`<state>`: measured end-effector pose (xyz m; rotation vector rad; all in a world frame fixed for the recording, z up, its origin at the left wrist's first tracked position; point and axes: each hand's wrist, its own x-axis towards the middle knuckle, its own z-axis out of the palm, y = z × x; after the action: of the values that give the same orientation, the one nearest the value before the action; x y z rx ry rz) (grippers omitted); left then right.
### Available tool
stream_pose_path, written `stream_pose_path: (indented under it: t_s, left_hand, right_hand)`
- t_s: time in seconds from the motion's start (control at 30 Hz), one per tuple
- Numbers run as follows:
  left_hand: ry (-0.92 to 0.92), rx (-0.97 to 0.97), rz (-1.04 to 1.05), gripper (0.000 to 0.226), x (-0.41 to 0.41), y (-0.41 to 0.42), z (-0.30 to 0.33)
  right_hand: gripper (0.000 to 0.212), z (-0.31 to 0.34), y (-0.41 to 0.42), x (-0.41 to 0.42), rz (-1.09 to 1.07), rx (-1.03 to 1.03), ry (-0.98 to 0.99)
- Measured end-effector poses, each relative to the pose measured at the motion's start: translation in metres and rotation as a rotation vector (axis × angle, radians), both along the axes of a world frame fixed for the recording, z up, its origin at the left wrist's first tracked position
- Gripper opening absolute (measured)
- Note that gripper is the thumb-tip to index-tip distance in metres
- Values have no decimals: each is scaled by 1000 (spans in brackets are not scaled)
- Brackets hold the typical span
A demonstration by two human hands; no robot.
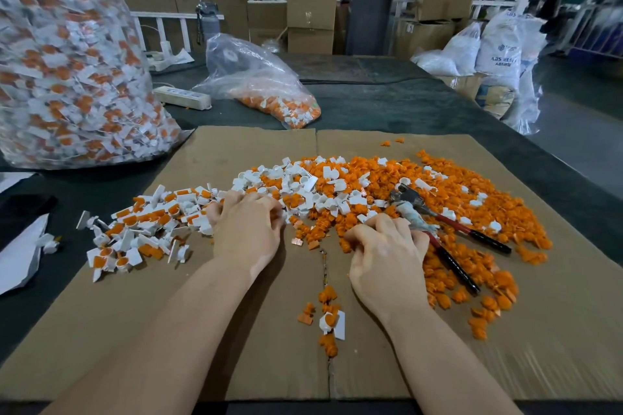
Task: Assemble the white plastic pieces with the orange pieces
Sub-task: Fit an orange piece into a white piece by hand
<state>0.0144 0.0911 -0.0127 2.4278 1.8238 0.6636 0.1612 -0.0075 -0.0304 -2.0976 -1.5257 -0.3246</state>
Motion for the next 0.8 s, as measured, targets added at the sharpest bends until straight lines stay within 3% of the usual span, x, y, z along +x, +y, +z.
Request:
stream_pose_path:
  t_s: [0.17,0.3,0.57,0.7,0.8]
  left_hand:
    - [-91,-3,-15,20,4,-3,-1]
    - [-90,-24,-13,16,10,-1,0]
    - [-149,-33,-27,12,14,-1,0]
    - [-183,-17,-40,5,14,-3,0]
    - [-254,40,-65,14,13,-7,0]
  right_hand:
    - [2,0,-1,-2,24,99,-25]
    - [4,0,0,-2,26,93,-84]
    - [26,3,-3,-3,56,70,-102]
    - [22,4,-4,-2,113,146,-88]
    - [35,4,-4,-2,123,185,-87]
